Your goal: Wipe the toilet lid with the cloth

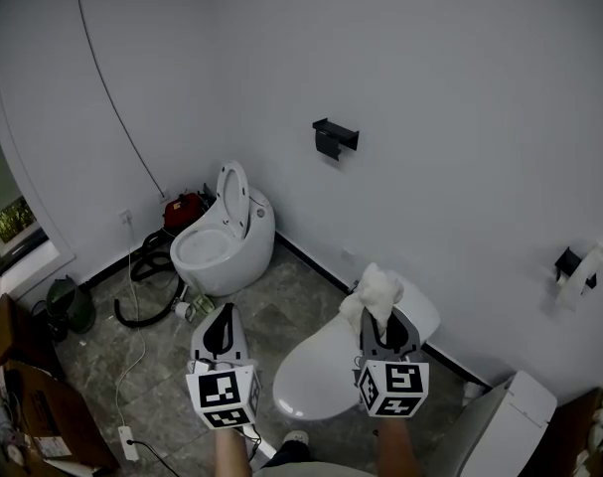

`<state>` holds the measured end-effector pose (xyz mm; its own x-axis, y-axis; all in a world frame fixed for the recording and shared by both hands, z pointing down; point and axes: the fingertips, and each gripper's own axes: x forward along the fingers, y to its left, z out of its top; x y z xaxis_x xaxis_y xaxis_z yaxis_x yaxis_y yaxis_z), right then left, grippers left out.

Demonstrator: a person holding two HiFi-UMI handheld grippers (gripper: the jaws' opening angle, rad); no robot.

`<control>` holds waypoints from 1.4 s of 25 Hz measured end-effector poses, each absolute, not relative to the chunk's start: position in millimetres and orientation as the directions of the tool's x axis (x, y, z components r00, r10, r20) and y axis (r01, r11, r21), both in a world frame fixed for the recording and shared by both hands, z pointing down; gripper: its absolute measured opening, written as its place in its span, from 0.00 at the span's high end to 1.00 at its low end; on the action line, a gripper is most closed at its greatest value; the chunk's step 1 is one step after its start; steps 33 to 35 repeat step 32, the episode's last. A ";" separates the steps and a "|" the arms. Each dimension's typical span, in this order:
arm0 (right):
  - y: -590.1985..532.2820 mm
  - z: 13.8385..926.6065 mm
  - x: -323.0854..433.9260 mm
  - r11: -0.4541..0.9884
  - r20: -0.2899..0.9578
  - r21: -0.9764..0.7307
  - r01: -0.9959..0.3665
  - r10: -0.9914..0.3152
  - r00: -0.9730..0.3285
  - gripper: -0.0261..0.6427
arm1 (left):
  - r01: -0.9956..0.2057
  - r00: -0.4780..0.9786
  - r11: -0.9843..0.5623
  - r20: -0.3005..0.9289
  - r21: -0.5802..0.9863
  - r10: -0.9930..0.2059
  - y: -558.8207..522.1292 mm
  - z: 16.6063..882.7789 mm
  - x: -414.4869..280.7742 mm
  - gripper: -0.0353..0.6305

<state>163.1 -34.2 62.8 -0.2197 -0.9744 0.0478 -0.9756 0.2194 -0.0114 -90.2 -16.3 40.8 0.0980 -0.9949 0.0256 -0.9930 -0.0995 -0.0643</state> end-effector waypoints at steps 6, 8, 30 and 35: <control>-34.7 61.8 166.4 0.223 0.044 -0.029 -0.974 -0.973 -0.224 0.81 | -0.993 0.099 -0.101 0.021 -0.068 -0.995 -16.8 38.6 -87.0 0.93; -35.2 62.7 167.2 0.224 0.047 -0.026 -0.974 -0.973 -0.225 0.81 | -0.992 0.100 -0.101 0.020 -0.070 -0.995 -16.8 38.4 -86.8 0.93; -32.1 55.9 165.5 0.217 0.033 -0.013 -0.976 -0.975 -0.218 0.81 | -0.993 0.098 -0.099 0.027 -0.062 -0.995 -12.0 40.8 -92.4 0.93; -32.3 53.9 163.8 0.219 0.028 -0.014 -0.976 -0.975 -0.219 0.81 | -0.993 0.099 -0.101 0.024 -0.063 -0.995 -12.0 39.9 -93.4 0.93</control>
